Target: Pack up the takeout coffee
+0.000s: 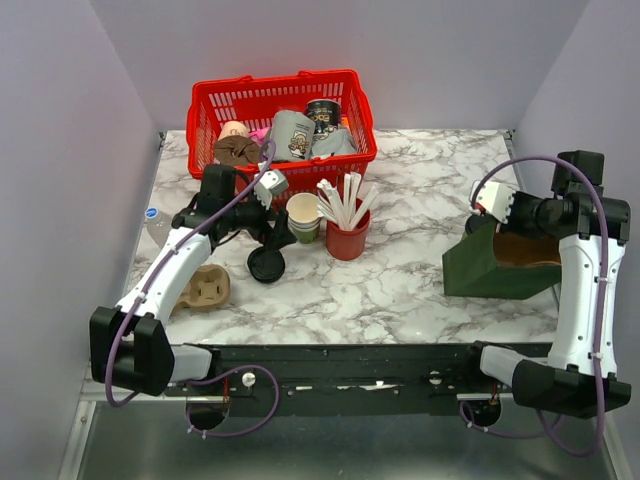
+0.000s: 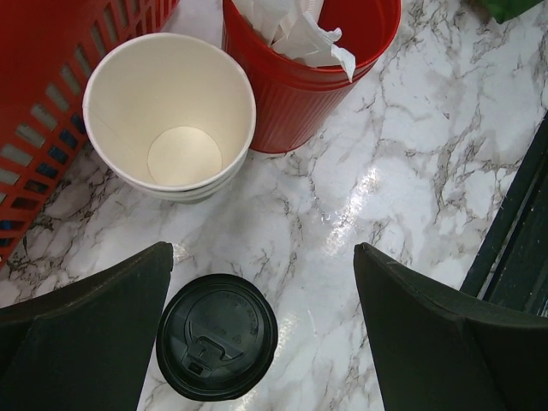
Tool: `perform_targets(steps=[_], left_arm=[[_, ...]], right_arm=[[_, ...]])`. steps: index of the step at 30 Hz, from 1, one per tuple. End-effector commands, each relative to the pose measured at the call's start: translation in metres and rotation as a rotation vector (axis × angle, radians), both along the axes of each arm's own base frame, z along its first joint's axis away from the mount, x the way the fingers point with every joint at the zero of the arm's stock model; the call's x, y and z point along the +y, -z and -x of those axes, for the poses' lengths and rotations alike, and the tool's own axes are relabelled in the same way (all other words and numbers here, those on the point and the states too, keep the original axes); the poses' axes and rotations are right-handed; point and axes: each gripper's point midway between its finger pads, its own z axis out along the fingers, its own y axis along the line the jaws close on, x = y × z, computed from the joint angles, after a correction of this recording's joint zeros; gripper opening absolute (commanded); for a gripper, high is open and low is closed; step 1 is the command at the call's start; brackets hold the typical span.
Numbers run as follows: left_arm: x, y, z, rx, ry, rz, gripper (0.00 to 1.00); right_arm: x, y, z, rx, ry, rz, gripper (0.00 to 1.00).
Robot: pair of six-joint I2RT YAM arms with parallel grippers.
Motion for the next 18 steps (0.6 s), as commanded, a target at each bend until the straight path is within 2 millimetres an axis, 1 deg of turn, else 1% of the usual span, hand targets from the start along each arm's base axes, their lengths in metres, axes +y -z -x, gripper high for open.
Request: perform_targets(steps=[1,5,6,8,9,11,12,13,16,17,18], left_arm=[[-0.005,-0.010,-0.007,-0.022,0.016,0.010,0.94],[-0.005,-0.012,-0.009,-0.015,0.013,0.007,0.94],[-0.005,-0.012,-0.009,-0.012,0.012,0.005,0.94],[-0.004,-0.014,-0.010,-0.013,0.008,0.003,0.94],[-0.004,-0.014,-0.010,-0.011,0.006,0.003,0.94],[-0.003,-0.015,-0.009,-0.010,0.003,0.000,0.94],[-0.003,-0.015,-0.008,-0.008,0.003,0.000,0.94],[-0.003,-0.014,-0.007,-0.007,0.002,-0.001,0.94],[-0.001,-0.014,-0.007,-0.009,-0.003,-0.012,0.94],[0.000,-0.015,-0.006,-0.015,-0.001,-0.015,0.94],[0.000,-0.014,-0.006,-0.014,-0.002,-0.021,0.94]], right_arm=[[0.043,0.021,0.044,0.189,-0.065,-0.152,0.01],[0.064,0.031,0.049,0.243,-0.108,-0.182,0.01],[0.073,0.031,0.050,0.261,-0.120,-0.203,0.00],[0.083,0.031,0.049,0.280,-0.131,-0.227,0.01],[0.094,0.030,0.050,0.295,-0.152,-0.247,0.01],[0.104,0.030,0.047,0.318,-0.168,-0.263,0.01],[0.116,0.029,0.049,0.342,-0.185,-0.283,0.01],[0.121,0.028,0.048,0.353,-0.189,-0.294,0.00],[0.143,0.025,0.041,0.383,-0.189,-0.343,0.01],[0.148,0.023,0.031,0.359,-0.183,-0.353,0.01],[0.155,0.022,0.029,0.374,-0.169,-0.376,0.01]])
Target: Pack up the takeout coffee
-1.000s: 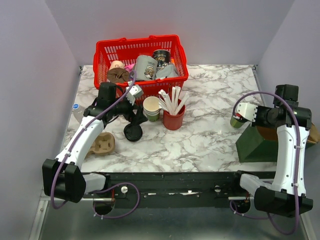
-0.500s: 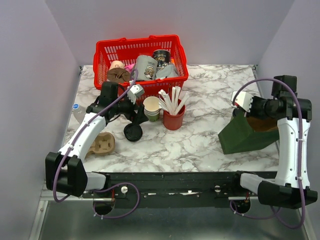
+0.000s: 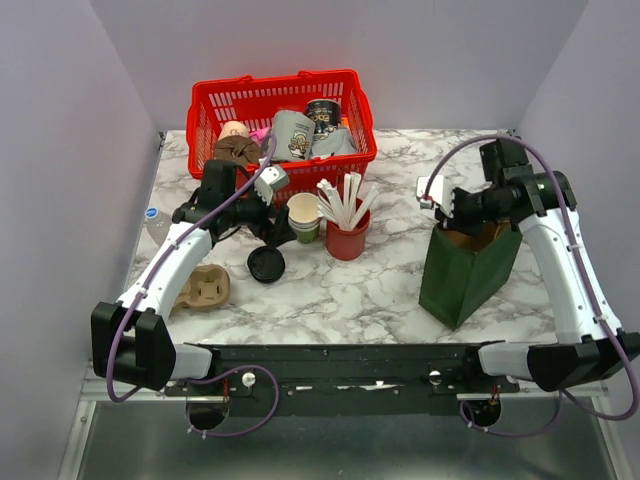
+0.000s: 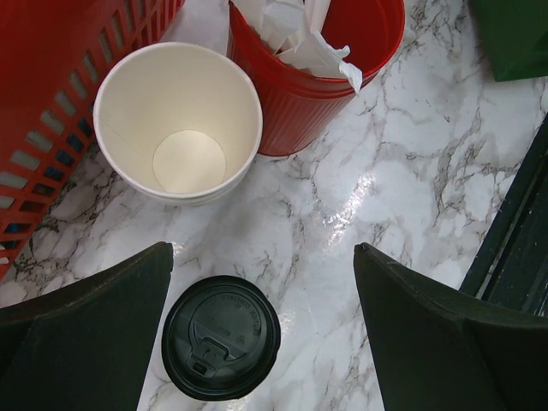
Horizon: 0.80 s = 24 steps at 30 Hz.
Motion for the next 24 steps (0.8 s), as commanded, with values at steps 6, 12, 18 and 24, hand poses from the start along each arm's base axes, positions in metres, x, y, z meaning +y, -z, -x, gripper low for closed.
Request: perform_targets(steps=[6,12,18,24], left_arm=[[0.008,-0.009,0.006,-0.043,0.004,-0.055,0.94],[0.010,-0.008,0.011,-0.041,0.007,-0.065,0.94],[0.010,-0.006,0.011,-0.037,0.002,-0.064,0.94],[0.010,-0.006,0.010,-0.036,-0.001,-0.062,0.94]], right_arm=[[0.048,-0.013,-0.003,0.165,0.114,-0.171,0.01],[0.051,-0.022,-0.035,0.086,0.216,-0.208,0.00],[0.046,-0.018,-0.065,0.046,0.350,-0.199,0.01],[0.039,-0.017,-0.094,0.004,0.476,-0.197,0.00]])
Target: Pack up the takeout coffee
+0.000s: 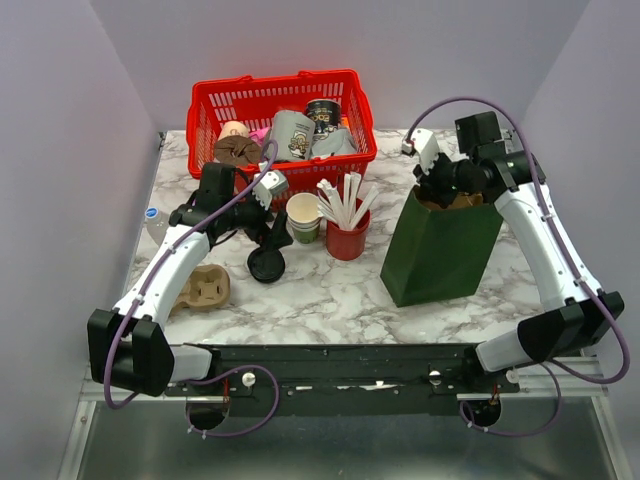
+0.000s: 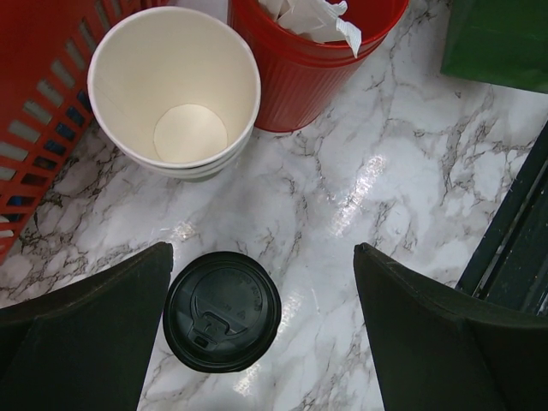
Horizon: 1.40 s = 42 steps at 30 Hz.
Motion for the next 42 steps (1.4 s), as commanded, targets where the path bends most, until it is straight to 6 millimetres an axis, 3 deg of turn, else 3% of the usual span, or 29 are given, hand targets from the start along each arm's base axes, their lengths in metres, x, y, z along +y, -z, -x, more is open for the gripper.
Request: perform_targets(steps=[1,8,15,18,19,25,29,34,38,42], left_arm=[[0.001,-0.010,0.000,-0.042,0.004,-0.006,0.94],[0.004,-0.006,0.003,-0.044,0.010,-0.031,0.94],[0.006,-0.003,0.005,-0.037,0.007,-0.029,0.94],[0.007,-0.002,0.003,-0.034,0.002,-0.030,0.94],[0.006,-0.003,0.003,-0.032,0.002,-0.029,0.94],[0.007,-0.003,0.003,-0.033,0.007,-0.033,0.94],[0.008,0.000,0.004,-0.026,0.008,-0.035,0.94],[0.007,0.000,0.004,-0.026,0.009,-0.029,0.94],[0.005,-0.002,0.003,-0.025,0.010,-0.018,0.94],[0.008,-0.004,0.010,-0.011,0.019,-0.034,0.94]], right_arm=[[-0.005,-0.010,-0.031,-0.061,0.140,0.000,0.01],[-0.008,-0.013,-0.045,-0.077,0.181,0.022,0.01],[0.004,-0.017,-0.033,-0.061,0.237,-0.008,0.02],[0.013,-0.009,-0.025,-0.026,0.218,-0.007,0.13],[0.015,-0.003,-0.022,-0.012,0.213,0.000,0.30],[0.020,0.005,-0.009,0.013,0.167,0.033,0.48],[0.024,0.001,0.002,0.048,0.058,0.061,0.53],[0.041,-0.033,0.032,0.019,-0.120,-0.039,0.64],[0.049,-0.060,0.039,-0.050,-0.122,-0.144,0.68],[0.028,-0.082,0.033,-0.136,0.010,-0.144,0.67]])
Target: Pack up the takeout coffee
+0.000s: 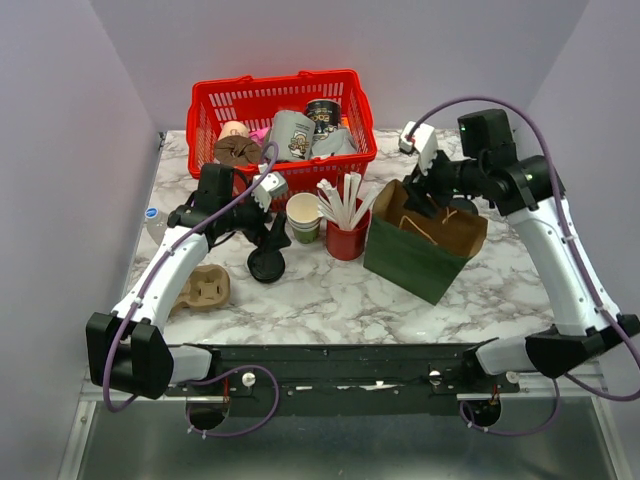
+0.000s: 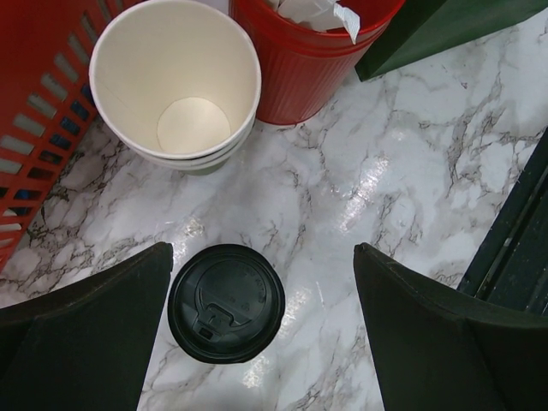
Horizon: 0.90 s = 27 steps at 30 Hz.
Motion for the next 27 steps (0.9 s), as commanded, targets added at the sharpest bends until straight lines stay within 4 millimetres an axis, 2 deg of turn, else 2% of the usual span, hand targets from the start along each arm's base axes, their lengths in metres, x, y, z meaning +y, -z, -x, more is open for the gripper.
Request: perform_targets(steps=[1,5,8,9,11,13,15,16,20,24,26,27], left_arm=[[0.007,-0.003,0.008,-0.015,0.021,-0.039,0.94],[0.013,-0.002,0.015,-0.040,0.041,-0.078,0.95],[0.013,-0.003,0.017,-0.040,0.047,-0.073,0.95],[0.012,-0.003,0.018,-0.037,0.050,-0.070,0.95],[0.010,-0.001,0.018,-0.022,0.049,-0.057,0.95],[0.007,-0.002,0.019,-0.018,0.058,-0.041,0.95],[0.005,-0.002,0.018,-0.014,0.058,-0.032,0.95],[0.005,-0.003,0.018,-0.012,0.058,-0.030,0.95],[0.006,-0.006,0.016,-0.022,0.055,-0.034,0.95],[0.007,-0.005,0.017,-0.020,0.051,-0.039,0.95],[0.006,-0.005,0.017,-0.012,0.044,-0.034,0.95],[0.006,-0.005,0.017,-0.010,0.042,-0.033,0.95]], right_arm=[[-0.023,-0.040,0.003,-0.116,0.127,-0.057,0.66],[-0.064,-0.057,0.002,-0.164,0.244,-0.076,0.63],[-0.089,-0.046,0.014,-0.137,0.246,0.009,0.63],[-0.099,-0.031,0.020,-0.094,0.254,0.032,0.63],[-0.103,-0.016,0.029,-0.096,0.193,0.085,0.65],[-0.106,0.009,0.040,-0.061,0.151,0.134,0.68],[-0.106,0.019,0.046,-0.052,0.127,0.146,0.69],[-0.106,0.033,0.048,-0.031,0.101,0.159,0.69],[-0.104,0.042,0.039,-0.061,0.091,0.158,0.71],[-0.097,0.041,0.022,-0.092,0.065,0.137,0.71],[-0.092,0.043,0.013,-0.082,0.059,0.115,0.68],[-0.090,0.036,0.009,-0.094,0.058,0.104,0.66]])
